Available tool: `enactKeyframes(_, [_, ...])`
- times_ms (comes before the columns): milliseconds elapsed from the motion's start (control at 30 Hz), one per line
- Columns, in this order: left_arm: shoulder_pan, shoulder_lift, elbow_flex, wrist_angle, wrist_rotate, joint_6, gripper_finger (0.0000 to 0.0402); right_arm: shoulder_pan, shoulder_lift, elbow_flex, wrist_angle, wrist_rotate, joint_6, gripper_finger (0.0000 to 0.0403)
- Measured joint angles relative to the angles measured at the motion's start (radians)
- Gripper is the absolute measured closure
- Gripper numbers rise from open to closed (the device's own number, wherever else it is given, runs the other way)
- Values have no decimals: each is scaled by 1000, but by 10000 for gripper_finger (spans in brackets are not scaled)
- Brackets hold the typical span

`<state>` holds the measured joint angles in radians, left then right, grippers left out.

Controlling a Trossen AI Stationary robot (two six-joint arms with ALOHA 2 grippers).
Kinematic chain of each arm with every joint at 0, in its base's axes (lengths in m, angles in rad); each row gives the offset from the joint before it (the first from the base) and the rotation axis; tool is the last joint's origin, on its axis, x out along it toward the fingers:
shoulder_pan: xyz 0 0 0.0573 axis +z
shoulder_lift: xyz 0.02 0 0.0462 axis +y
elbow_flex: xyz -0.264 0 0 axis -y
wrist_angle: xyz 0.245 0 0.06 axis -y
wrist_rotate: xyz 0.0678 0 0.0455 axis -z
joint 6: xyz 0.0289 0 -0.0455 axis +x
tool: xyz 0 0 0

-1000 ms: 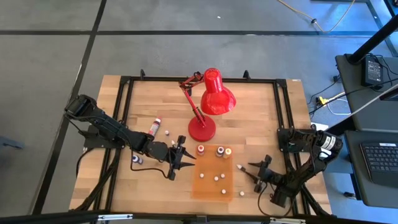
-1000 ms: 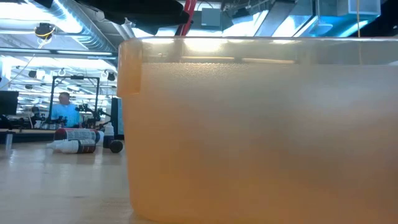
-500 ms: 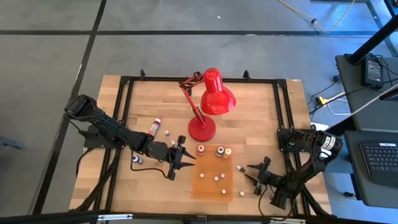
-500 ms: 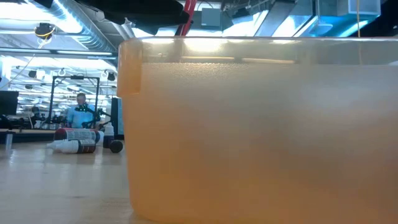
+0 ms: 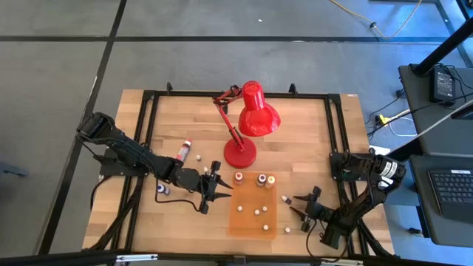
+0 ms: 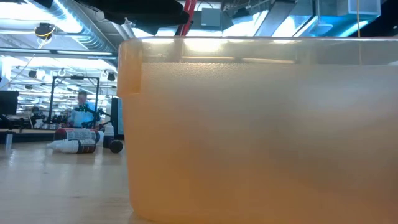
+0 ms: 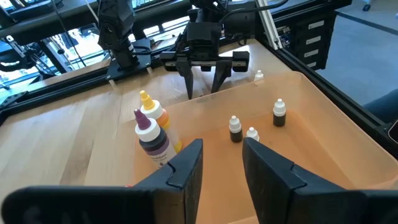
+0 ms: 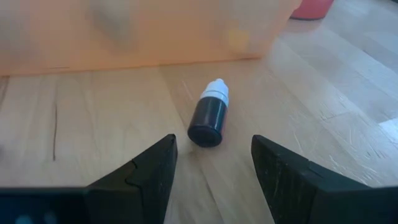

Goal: Pick & Place food coloring
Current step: Put the right small red food coloring bottle into the orange bin

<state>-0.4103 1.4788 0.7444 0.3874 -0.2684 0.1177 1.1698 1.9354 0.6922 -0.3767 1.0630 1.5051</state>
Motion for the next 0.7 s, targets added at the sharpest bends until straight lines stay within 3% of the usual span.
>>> enactKeyframes(700, [0,0,0,0,0,0,295,-48,0,0,30,7,-39,187])
